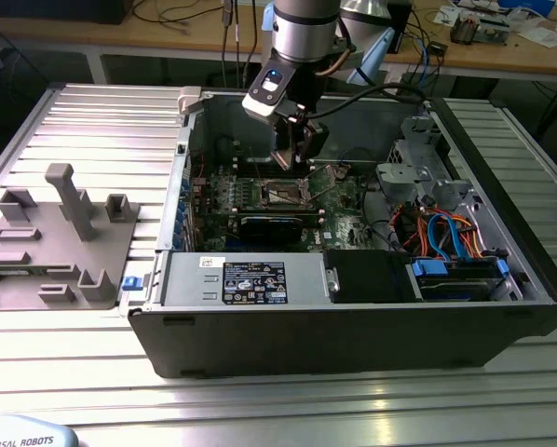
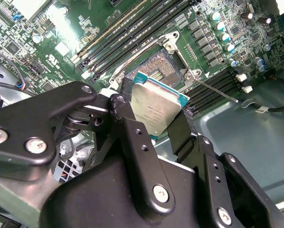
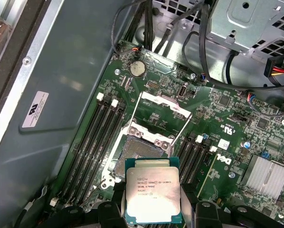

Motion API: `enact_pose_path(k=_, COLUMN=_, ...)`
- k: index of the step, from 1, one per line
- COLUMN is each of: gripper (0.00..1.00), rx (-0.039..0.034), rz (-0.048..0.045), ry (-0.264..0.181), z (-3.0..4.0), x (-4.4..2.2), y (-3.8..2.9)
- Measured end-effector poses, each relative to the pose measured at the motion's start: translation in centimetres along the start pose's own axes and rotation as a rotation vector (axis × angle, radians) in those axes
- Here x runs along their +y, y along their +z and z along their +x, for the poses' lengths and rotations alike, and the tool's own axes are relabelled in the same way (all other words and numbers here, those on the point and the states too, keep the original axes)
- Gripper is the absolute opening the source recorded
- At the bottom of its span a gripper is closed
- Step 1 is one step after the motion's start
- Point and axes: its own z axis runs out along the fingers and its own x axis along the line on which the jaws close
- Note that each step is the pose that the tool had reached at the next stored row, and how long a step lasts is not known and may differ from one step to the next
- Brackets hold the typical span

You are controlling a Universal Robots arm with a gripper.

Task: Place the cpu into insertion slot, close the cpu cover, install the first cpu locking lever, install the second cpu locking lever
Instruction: 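Place the cpu into insertion slot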

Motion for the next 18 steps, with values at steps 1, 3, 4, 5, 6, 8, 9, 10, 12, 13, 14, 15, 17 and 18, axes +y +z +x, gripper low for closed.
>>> enact_pose_path(k=1, gripper=0.54, rx=0.0000, rz=0.0000, ry=0.000, z=0.00, x=0.00, y=0.00)
enact_pose_path(k=3, gripper=0.54, rx=0.0000, rz=0.0000, ry=0.001, z=0.00, x=0.00, y=0.01)
enact_pose_path(k=4, gripper=0.54, rx=0.0000, rz=-0.0001, ry=0.002, z=0.00, x=0.00, y=0.02)
enact_pose_path(k=5, gripper=0.54, rx=0.0000, rz=0.0000, ry=0.003, z=0.00, x=0.00, y=0.02)
enact_pose_path(k=6, gripper=0.54, rx=0.0000, rz=0.0000, ry=0.003, z=0.00, x=0.00, y=0.03)
enact_pose_path(k=8, gripper=0.54, rx=-0.0001, rz=-0.0001, ry=0.004, z=0.00, x=0.00, y=0.03)
enact_pose_path(k=9, gripper=0.54, rx=0.0000, rz=-0.0001, ry=0.004, z=0.00, x=0.00, y=0.04)
enact_pose_path(k=10, gripper=0.54, rx=-0.0001, rz=-0.0001, ry=0.005, z=0.00, x=0.00, y=0.04)
enact_pose_path(k=12, gripper=0.54, rx=-0.0001, rz=-0.0001, ry=0.006, z=0.00, x=0.00, y=0.06)
enact_pose_path(k=13, gripper=0.54, rx=-0.0001, rz=-0.0002, ry=0.006, z=0.00, x=0.00, y=0.06)
enact_pose_path(k=14, gripper=0.54, rx=-0.0002, rz=-0.0001, ry=0.007, z=0.00, x=0.00, y=0.06)
enact_pose_path(k=15, gripper=0.54, rx=-0.0002, rz=-0.0001, ry=0.007, z=0.00, x=0.00, y=0.06)
enact_pose_path(k=17, gripper=0.54, rx=-0.0002, rz=-0.0001, ry=0.008, z=0.00, x=0.00, y=0.07)
enact_pose_path(k=18, gripper=0.54, rx=-0.0001, rz=-0.0001, ry=0.008, z=0.00, x=0.00, y=0.07)
